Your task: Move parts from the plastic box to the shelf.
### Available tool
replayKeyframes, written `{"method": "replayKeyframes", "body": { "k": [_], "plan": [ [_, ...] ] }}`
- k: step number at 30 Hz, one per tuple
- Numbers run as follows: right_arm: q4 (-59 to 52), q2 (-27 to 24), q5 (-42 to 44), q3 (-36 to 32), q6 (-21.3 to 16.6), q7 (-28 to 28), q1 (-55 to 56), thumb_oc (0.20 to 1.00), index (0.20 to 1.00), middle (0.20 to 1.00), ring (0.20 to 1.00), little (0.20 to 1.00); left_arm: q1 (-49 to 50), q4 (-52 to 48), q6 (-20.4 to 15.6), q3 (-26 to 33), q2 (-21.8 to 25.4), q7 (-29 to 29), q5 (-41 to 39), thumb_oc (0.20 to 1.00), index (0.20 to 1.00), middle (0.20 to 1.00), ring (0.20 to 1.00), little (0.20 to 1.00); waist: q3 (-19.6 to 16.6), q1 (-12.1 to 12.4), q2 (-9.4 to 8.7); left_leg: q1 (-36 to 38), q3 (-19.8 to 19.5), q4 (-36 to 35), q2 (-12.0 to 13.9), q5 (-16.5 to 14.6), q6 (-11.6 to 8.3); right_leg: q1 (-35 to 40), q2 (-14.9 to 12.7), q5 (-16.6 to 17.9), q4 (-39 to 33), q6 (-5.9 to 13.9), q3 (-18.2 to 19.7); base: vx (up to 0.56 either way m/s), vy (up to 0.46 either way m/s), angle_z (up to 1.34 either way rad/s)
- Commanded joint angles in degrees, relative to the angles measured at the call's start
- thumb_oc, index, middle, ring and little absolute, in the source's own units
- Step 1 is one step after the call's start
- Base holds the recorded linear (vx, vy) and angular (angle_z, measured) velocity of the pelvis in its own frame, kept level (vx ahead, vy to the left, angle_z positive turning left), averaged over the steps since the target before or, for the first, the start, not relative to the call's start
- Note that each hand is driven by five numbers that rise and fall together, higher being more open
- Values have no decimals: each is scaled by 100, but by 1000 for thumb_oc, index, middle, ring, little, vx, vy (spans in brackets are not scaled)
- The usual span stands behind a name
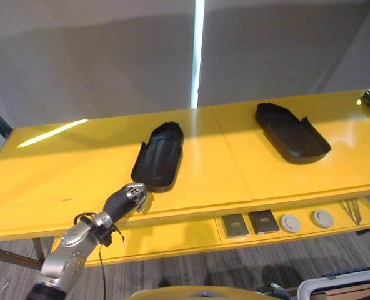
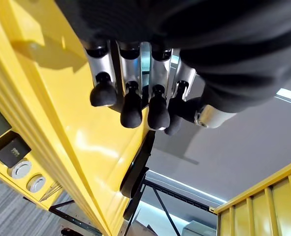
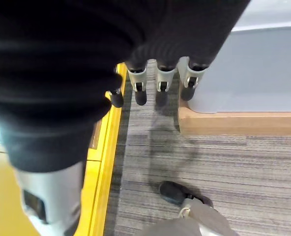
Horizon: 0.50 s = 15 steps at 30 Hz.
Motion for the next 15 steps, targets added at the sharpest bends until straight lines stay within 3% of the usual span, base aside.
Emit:
{"method": "replayKeyframes", "body": {
  "k": [1, 15],
  "plan": [
    [275, -22, -23, 189, -175, -44, -179, 1000, 1000, 1000, 1000, 1000, -638, 125, -659, 64, -73, 369, 88, 200, 200, 200, 200, 200, 114, -35, -193, 132, -25, -17, 701, -98, -417, -133, -362, 72, 17, 451, 77, 23, -23, -4],
    [270, 41, -94, 338, -78, 11, -258, 1000, 1000, 1000, 1000, 1000, -1151, 1387, -1090, -361, -454, 1163, 427, 200, 200, 200, 200, 200, 107, -243, -263, 194, 151, -17, 738, -145, -408, -152, -318, 58, 17, 445, 207, 14, -6, -4]
  ]
}}
